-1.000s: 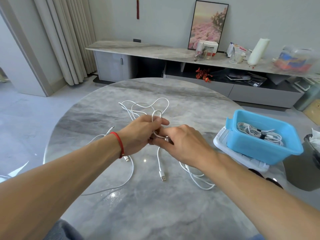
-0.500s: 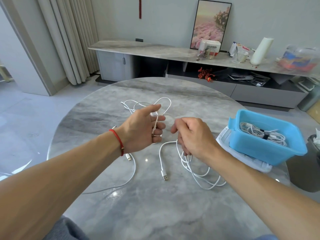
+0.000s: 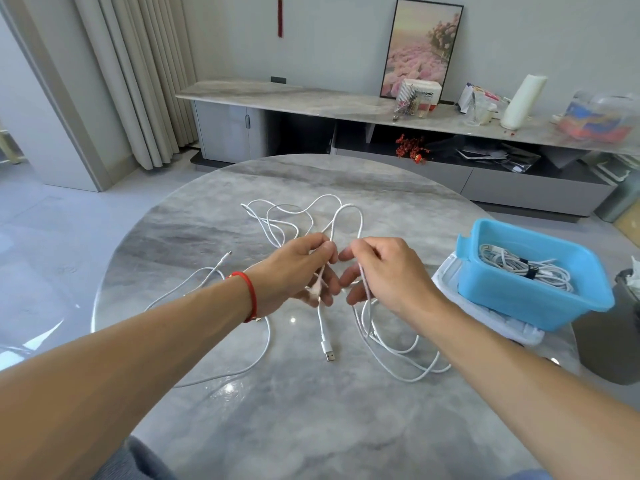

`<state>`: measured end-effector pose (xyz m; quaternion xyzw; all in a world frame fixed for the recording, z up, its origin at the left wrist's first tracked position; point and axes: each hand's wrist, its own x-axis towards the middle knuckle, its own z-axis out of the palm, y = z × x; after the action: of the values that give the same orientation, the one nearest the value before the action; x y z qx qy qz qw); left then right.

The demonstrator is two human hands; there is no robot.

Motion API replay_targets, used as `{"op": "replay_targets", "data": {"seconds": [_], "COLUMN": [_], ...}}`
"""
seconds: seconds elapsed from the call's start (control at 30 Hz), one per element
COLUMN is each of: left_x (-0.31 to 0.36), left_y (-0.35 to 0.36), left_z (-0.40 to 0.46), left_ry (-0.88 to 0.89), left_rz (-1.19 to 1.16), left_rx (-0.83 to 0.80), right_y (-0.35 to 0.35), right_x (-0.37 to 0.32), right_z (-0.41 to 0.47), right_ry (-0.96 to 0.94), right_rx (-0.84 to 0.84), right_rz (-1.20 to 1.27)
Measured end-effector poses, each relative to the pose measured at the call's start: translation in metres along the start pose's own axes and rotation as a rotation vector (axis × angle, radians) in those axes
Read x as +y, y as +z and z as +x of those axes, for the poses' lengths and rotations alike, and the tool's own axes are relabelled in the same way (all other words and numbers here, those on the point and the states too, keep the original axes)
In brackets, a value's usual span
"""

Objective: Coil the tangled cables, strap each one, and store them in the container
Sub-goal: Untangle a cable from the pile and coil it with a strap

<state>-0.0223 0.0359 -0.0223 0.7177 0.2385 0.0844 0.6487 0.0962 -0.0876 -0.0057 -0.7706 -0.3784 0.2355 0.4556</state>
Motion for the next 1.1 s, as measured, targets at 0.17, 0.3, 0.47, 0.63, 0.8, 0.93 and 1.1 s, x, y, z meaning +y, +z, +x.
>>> {"op": "replay_targets", "data": {"seconds": [0.17,0.3,0.47,0.63,0.8,0.93,1.1], "left_x": [0.006,0.006,0.005,-0.001,-0.001,0.002,0.002], "left_y": [0.002,0.004,0.009,0.004,0.001,0.005,0.003], "left_z": [-0.004,-0.006,-0.003,0.001,-0.001,-0.003,-0.005], "left_ry": [-0.003,-0.021,0.000,0.071,0.094,0.117,0.178], "left_rz": [-0.200,-0.284,-0.263,-0.035,0.037,-0.061,0.009], "left_rx": [0.004,0.022,0.026,0.089,0.051,-0.023,-0.085], "right_y": [0.003,0.006,0.007,-0.006,-0.013,-0.008,-0.006], "right_x": [-0.001,-0.002,0.001,-0.007,-0.012,-0.009,-0.008], "right_z": [0.001,0.001,-0.001,-0.002,-0.003,-0.004,-0.003], "right_ry": [-0.067,-0.127,-0.194,-0.175,-0.281,-0.177,-0.134], "right_rx": [0.047,0.020,-0.024,0.154,0.145,0.000,-0.035], "right_rz": [-0.268,-0.362,-0.435,-0.268,-0.071,0.088,0.155]}}
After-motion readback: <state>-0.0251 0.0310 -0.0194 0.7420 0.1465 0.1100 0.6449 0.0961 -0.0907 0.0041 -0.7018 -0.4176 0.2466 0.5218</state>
